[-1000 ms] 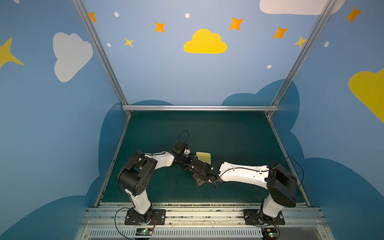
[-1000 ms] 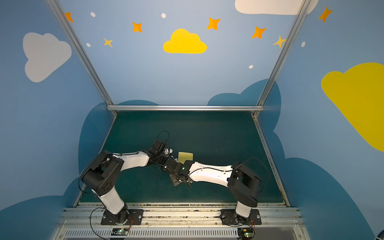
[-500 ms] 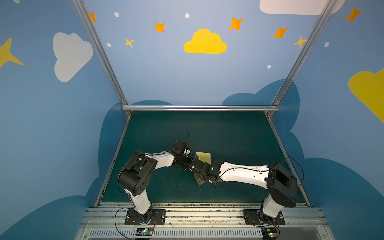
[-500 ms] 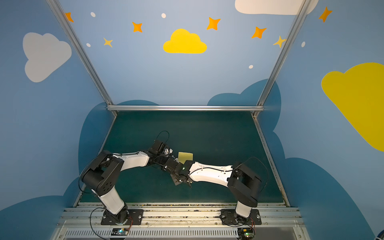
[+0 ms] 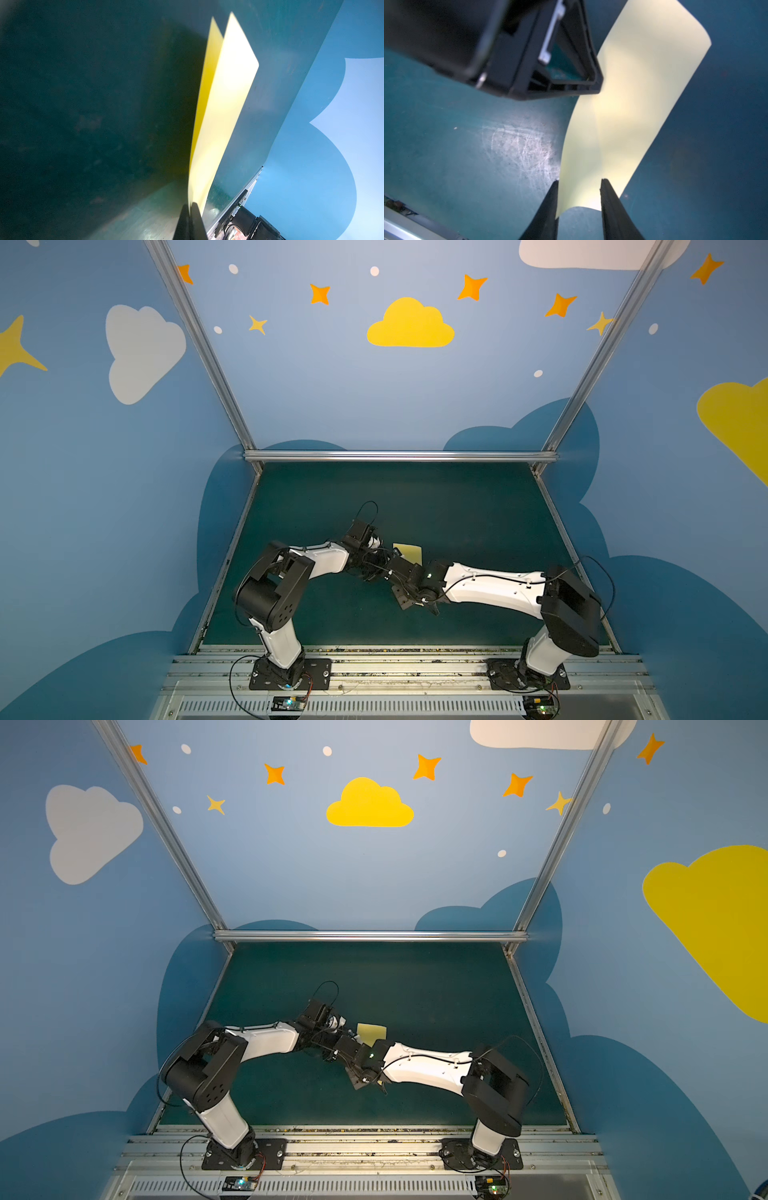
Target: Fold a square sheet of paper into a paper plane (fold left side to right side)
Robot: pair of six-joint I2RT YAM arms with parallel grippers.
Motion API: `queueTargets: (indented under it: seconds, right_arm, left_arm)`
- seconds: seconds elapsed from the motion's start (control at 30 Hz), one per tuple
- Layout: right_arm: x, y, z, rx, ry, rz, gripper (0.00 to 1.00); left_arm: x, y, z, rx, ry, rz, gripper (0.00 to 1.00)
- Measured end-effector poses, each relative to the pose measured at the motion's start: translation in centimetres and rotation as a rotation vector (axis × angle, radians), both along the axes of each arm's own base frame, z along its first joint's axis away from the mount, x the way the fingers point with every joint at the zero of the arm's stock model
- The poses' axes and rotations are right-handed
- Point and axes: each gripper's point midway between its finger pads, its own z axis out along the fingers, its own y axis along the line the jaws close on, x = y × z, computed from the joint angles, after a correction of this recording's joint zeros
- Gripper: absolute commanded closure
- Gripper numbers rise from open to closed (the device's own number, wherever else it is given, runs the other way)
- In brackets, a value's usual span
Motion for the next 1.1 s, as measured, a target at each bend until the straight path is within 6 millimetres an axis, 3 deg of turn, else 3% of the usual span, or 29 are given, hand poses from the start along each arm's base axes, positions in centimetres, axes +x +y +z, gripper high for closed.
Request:
queueTargets:
  seconds: [0.2, 0.5, 0.7, 0.77, 0.97, 1.1]
  right_arm:
    - [0.2, -0.2, 0.1, -0.002, 0.000, -0.005, 0.74]
    - [0.0, 0.1, 0.0, 0.005, 0.017, 0.013, 0.99]
    - [0.0, 0.1, -0.2, 0.014, 0.046, 0.020, 1.00]
    - [0.0, 0.2, -0.2, 0.025, 0.057, 0.019, 1.00]
    - [0.0, 0.3, -0.8, 0.054, 0.093, 0.017, 1.00]
    - [-0.3, 0.0, -1.5, 0.055, 0.118, 0.019, 1.00]
  left_arm:
    - [0.0, 0.0, 0.0, -0.002, 0.001, -0.002, 0.96]
    - [0.4, -0.3, 0.6, -0.014, -0.013, -0.005, 0.96]
    - [0.4, -0.3, 0.6, -0.014, -0.012, -0.005, 0.96]
    - [0.4, -0.3, 0.6, -0.014, -0.012, -0.005, 0.91]
    - [0.3, 0.1, 0.3, 0.001, -0.002, -0.001, 0.64]
    - [0.8, 1.0, 0.7, 0.015, -0.006, 0.025, 0.54]
